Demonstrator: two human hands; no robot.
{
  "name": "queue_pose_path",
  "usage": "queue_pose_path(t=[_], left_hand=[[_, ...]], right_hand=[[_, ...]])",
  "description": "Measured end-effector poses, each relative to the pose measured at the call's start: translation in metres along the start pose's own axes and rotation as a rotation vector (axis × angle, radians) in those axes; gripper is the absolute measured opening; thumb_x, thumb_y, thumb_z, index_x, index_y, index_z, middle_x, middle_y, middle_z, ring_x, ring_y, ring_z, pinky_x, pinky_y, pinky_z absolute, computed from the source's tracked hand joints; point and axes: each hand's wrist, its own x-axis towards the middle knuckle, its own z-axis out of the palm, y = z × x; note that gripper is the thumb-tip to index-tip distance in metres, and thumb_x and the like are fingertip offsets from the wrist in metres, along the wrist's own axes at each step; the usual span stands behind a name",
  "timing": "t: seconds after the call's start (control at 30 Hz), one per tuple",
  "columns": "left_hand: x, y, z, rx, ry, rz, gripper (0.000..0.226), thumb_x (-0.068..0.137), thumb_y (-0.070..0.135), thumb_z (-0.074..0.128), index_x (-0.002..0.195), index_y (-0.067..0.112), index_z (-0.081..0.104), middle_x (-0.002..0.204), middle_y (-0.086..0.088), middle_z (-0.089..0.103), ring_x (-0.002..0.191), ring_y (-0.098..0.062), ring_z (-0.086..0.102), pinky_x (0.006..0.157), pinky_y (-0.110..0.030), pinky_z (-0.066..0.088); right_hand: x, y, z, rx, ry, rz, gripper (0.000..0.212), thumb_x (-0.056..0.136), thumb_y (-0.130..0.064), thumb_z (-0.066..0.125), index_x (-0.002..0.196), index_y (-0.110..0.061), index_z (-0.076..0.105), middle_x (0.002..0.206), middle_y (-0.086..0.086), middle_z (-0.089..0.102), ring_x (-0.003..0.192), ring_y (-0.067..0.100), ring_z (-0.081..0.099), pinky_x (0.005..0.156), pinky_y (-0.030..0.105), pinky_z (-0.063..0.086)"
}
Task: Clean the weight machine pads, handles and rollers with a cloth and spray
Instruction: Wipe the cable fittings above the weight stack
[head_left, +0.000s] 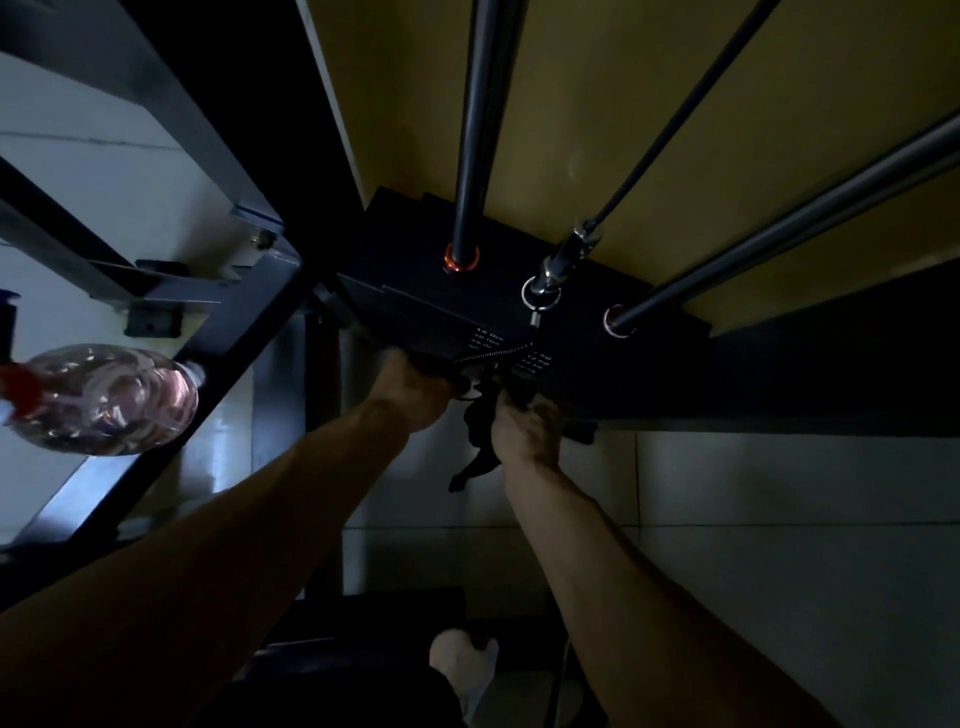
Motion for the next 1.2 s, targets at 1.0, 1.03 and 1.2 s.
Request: queue_pose_path(t=[1.0, 1.03, 1.2], left_hand=[[-0.026, 0.017, 0.027, -0.771, -0.006, -0.443, 0.012, 0.1, 0.011, 0.056, 0.104, 0.006, 0.067, 0.097, -0.014, 0.07, 0.09, -0.025, 0.067, 0.091, -0.038, 0.052], [-0.027, 0.016, 0.026, -0.773, -0.02, -0.442, 0.013, 0.099, 0.011, 0.057, 0.106, 0.008, 0.069, 0.105, -0.015, 0.072, 0.096, -0.026, 0.067, 0.093, -0.039, 0.052], [-0.049, 0.007, 0.014, -0.687, -0.063, -0.455, 0.024, 0.093, 0.022, 0.06, 0.114, 0.011, 0.064, 0.131, -0.013, 0.057, 0.125, -0.033, 0.051, 0.111, -0.058, 0.04]], right_hand=[[-0.004, 0.018, -0.073, 0.02, -0.109, 0.14, 0.006, 0.101, -0.019, 0.062, 0.104, -0.015, 0.058, 0.085, -0.006, 0.056, 0.073, 0.007, 0.053, 0.065, 0.025, 0.046], [-0.003, 0.018, -0.07, 0.022, -0.115, 0.111, 0.016, 0.103, -0.021, 0.06, 0.113, -0.009, 0.062, 0.09, -0.004, 0.06, 0.077, 0.008, 0.057, 0.069, 0.025, 0.048], [-0.021, 0.011, -0.064, 0.048, -0.095, 0.064, 0.037, 0.102, -0.025, 0.056, 0.129, -0.002, 0.065, 0.108, 0.003, 0.064, 0.074, 0.003, 0.057, 0.059, 0.016, 0.045]])
